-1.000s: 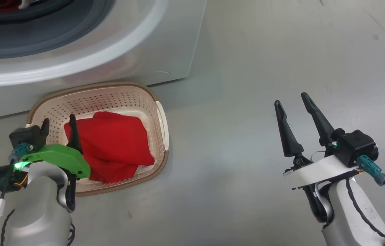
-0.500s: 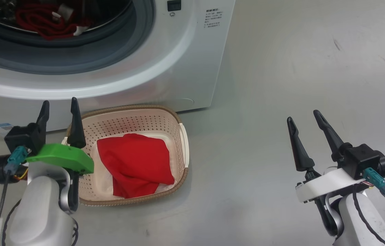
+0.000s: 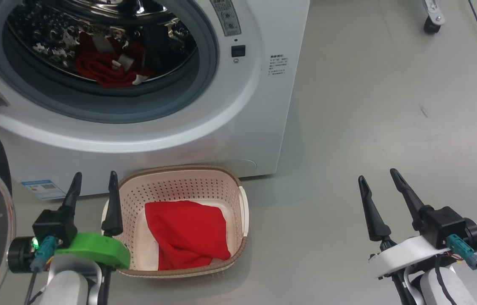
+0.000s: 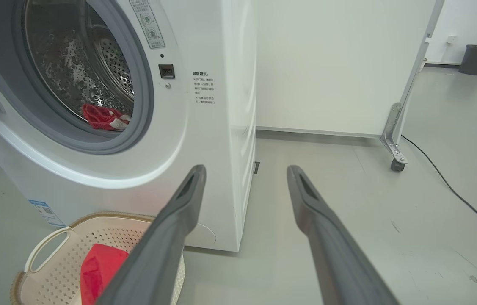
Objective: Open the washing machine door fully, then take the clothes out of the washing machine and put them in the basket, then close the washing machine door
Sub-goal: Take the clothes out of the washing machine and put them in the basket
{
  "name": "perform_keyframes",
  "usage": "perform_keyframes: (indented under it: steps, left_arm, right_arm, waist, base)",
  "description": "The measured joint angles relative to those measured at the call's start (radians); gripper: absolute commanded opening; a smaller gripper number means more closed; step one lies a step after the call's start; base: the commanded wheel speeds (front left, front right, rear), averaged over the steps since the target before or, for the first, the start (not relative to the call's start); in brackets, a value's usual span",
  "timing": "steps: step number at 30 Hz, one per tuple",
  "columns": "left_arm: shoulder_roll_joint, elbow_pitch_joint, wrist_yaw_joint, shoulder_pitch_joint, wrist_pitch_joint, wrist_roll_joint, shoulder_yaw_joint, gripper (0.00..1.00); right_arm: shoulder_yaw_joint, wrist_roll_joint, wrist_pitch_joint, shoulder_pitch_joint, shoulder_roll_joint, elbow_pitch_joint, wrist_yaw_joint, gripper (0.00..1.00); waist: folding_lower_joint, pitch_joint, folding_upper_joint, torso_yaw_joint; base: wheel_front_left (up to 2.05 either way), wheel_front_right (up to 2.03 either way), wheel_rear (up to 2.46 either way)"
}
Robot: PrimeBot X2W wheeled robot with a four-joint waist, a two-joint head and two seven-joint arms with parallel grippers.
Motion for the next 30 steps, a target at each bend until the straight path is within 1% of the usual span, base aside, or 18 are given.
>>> perform_keyframes:
  steps: [7, 9, 15, 18, 20, 25, 30]
  left_arm:
    - [0.0, -0.06, 0.0, 0.088, 0.0, 0.015, -0.028, 1.0]
    - [0.0, -0.08, 0.0, 0.12, 0.0, 0.015, -0.038, 1.0]
    - [0.0, -0.11, 0.0, 0.173, 0.0, 0.015, -0.044, 1.0]
    - [0.0, -0.131, 0.001, 0.194, 0.0, 0.015, -0.048, 1.0]
    - [0.0, -0.146, 0.002, 0.203, 0.0, 0.015, -0.05, 1.0]
    - [0.0, -0.178, 0.018, 0.226, 0.0, 0.015, -0.06, 1.0]
    - [0.001, -0.205, 0.019, 0.244, 0.0, 0.015, -0.066, 1.0]
  right_arm:
    - [-0.001, 0.0, 0.0, 0.05, 0.005, -0.001, -0.002, 1.0]
    - [0.001, 0.0, 0.0, 0.065, 0.007, -0.003, -0.009, 1.0]
    - [0.01, 0.0, 0.0, 0.098, 0.01, -0.008, -0.011, 1.0]
    - [0.014, 0.0, 0.0, 0.115, 0.012, -0.014, -0.011, 1.0]
    - [0.015, 0.0, 0.0, 0.116, 0.013, -0.019, -0.018, 1.0]
    - [0.017, 0.0, 0.003, 0.123, 0.014, -0.032, -0.018, 1.0]
    - [0.018, 0.0, 0.004, 0.13, 0.014, -0.041, -0.019, 1.0]
  waist:
    - [0.0, -0.062, 0.0, 0.016]
    - [0.0, -0.085, 0.0, 0.021]
    - [0.0, -0.116, 0.0, 0.025]
    - [0.0, -0.126, 0.0, 0.027]
    - [0.0, -0.128, 0.0, 0.027]
    - [0.0, -0.128, 0.0, 0.027]
    - [0.0, -0.127, 0.0, 0.029]
  base:
    - [0.0, 0.0, 0.0]
    - [0.0, 0.0, 0.0]
    - [0.0, 0.0, 0.0]
    - [0.0, 0.0, 0.0]
    - [0.0, 0.0, 0.0]
    - [0.0, 0.0, 0.0]
    - [0.0, 0.0, 0.0]
